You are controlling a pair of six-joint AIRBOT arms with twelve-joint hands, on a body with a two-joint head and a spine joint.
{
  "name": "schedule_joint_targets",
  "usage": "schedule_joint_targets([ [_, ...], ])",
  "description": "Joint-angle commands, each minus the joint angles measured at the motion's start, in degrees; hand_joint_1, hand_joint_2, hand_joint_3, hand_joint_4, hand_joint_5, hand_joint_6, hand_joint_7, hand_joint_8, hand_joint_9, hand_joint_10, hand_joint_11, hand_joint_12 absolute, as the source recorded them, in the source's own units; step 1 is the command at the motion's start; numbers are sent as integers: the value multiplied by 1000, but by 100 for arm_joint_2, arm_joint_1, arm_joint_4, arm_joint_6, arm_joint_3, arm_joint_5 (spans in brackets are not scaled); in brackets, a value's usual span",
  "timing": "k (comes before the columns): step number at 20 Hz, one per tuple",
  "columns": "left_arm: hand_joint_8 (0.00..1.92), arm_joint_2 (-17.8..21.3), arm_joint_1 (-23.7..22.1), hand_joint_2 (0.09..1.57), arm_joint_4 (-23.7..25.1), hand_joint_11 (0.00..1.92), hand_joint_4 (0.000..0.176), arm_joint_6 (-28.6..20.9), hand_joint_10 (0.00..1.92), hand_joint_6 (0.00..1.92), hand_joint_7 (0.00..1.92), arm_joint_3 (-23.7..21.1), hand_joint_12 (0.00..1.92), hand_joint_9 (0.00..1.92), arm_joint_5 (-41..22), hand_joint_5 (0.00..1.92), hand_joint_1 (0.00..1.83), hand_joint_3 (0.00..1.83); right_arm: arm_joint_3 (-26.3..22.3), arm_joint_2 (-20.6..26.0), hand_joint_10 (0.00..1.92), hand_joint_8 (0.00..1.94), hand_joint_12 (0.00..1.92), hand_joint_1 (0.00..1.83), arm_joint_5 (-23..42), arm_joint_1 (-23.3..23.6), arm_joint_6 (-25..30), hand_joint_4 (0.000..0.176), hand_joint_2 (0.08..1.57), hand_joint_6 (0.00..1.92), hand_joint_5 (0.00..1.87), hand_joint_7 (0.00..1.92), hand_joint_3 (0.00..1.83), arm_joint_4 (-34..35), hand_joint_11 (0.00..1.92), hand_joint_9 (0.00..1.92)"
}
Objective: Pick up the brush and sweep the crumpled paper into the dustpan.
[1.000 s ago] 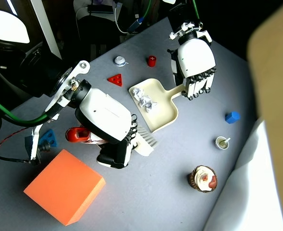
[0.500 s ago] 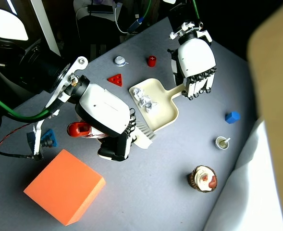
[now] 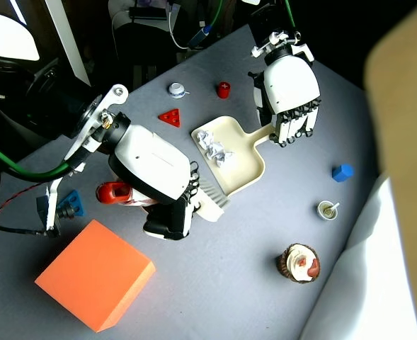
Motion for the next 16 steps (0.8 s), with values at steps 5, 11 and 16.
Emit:
schedule_joint_targets([
  [5, 753, 66, -62, 1093, 149, 818, 0, 33, 0, 1037, 1028, 33, 604, 1120, 444, 1042, 1251, 1, -31, 73, 1921, 1941, 1921, 1146, -195, 41, 22, 0, 1332, 1921, 696, 958, 0, -367, 996, 991],
  [11, 741, 67, -80, 1089, 140, 797, 0, 32, 0, 1019, 1032, 36, 586, 1091, 444, 1054, 1254, 1, -36, 73, 1921, 1941, 1921, 1164, -194, 41, 63, 0, 1312, 1921, 660, 946, 0, -405, 1001, 995],
  [16, 18, 73, -92, 1114, 156, 736, 0, 33, 0, 971, 1000, 39, 497, 987, 439, 974, 1159, 0, -36, 73, 1921, 1941, 1921, 1160, -194, 41, 67, 0, 1318, 1921, 661, 963, 0, -405, 1006, 1006],
])
